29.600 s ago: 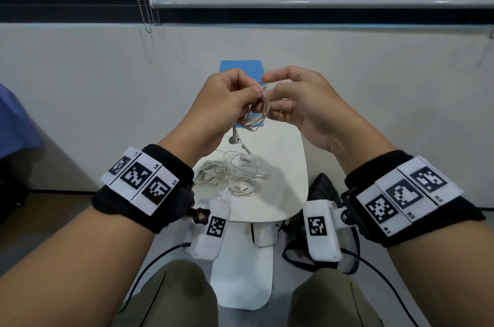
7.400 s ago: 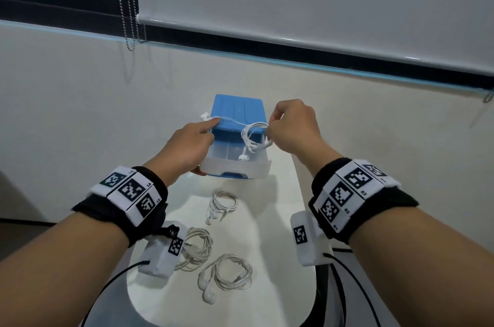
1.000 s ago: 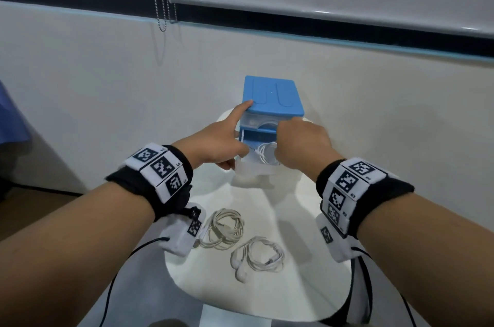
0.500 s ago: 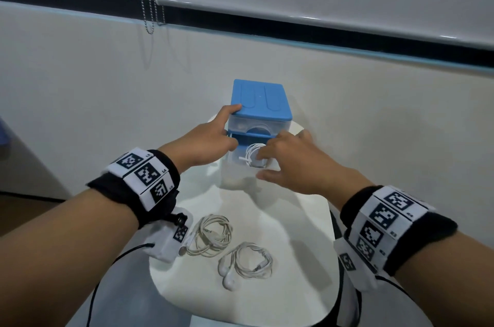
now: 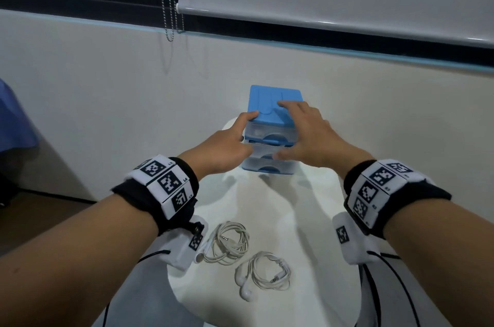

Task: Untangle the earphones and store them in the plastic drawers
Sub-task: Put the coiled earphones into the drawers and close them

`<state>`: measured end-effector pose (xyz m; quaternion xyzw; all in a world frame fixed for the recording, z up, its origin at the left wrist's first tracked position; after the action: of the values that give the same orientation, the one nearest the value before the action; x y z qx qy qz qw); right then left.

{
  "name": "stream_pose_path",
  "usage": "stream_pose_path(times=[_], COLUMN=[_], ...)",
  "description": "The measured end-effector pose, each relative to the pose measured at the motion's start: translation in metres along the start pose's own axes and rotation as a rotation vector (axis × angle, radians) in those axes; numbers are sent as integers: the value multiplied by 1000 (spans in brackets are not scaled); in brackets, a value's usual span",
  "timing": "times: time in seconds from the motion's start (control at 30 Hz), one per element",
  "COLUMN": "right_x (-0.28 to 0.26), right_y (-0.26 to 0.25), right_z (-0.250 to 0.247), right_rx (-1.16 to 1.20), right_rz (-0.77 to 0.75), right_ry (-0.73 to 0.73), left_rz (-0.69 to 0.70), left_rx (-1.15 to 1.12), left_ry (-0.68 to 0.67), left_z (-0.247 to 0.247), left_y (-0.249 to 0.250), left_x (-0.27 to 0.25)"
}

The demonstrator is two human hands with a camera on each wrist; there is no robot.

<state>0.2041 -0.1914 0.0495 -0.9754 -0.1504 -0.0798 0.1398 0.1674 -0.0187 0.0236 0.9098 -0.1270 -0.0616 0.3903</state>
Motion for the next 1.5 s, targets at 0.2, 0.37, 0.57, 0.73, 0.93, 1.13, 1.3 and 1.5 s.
stream_pose_path(times=[0.2,0.37,0.57,0.73,0.93,1.13,1.3,1.5], right_x=[10,12,13,11,8,6,6,6], right_y=[11,13,14,13,9,5,5,5], right_z=[10,14,12,10,7,6,6,3], right_rx=[-227,-134,-58,-40,5,1,-3,-28], right_rz=[-11,-17,-23,-6,15,27,32,39], right_ry=[74,95,78,41,-9,-43,-26,-61], left_rz=[-14,-129,-469,-512,-552,-601,-192,66], left_rx=[86,-353,-1022,-1285,-1276,-1109,-355,782], left_ry=[37,340,213,372,439,96,-47,-92], left_z=[0,0,73,95,104,99,55,49], left_y=[2,-3,-5,0,-1,-2,26,16], left_x=[4,-1,10,28,23,-21,-36,-3])
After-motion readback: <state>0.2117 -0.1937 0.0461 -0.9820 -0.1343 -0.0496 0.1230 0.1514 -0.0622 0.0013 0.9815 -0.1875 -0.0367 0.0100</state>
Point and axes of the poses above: each hand's wrist, its own x-axis towards the middle knuckle, its own z-axis out of the palm, y = z × x, the point moved 7 cm from there along x, towards the middle knuckle, and after that the axes turned 3 degrees about z, right-handed, at the moved point
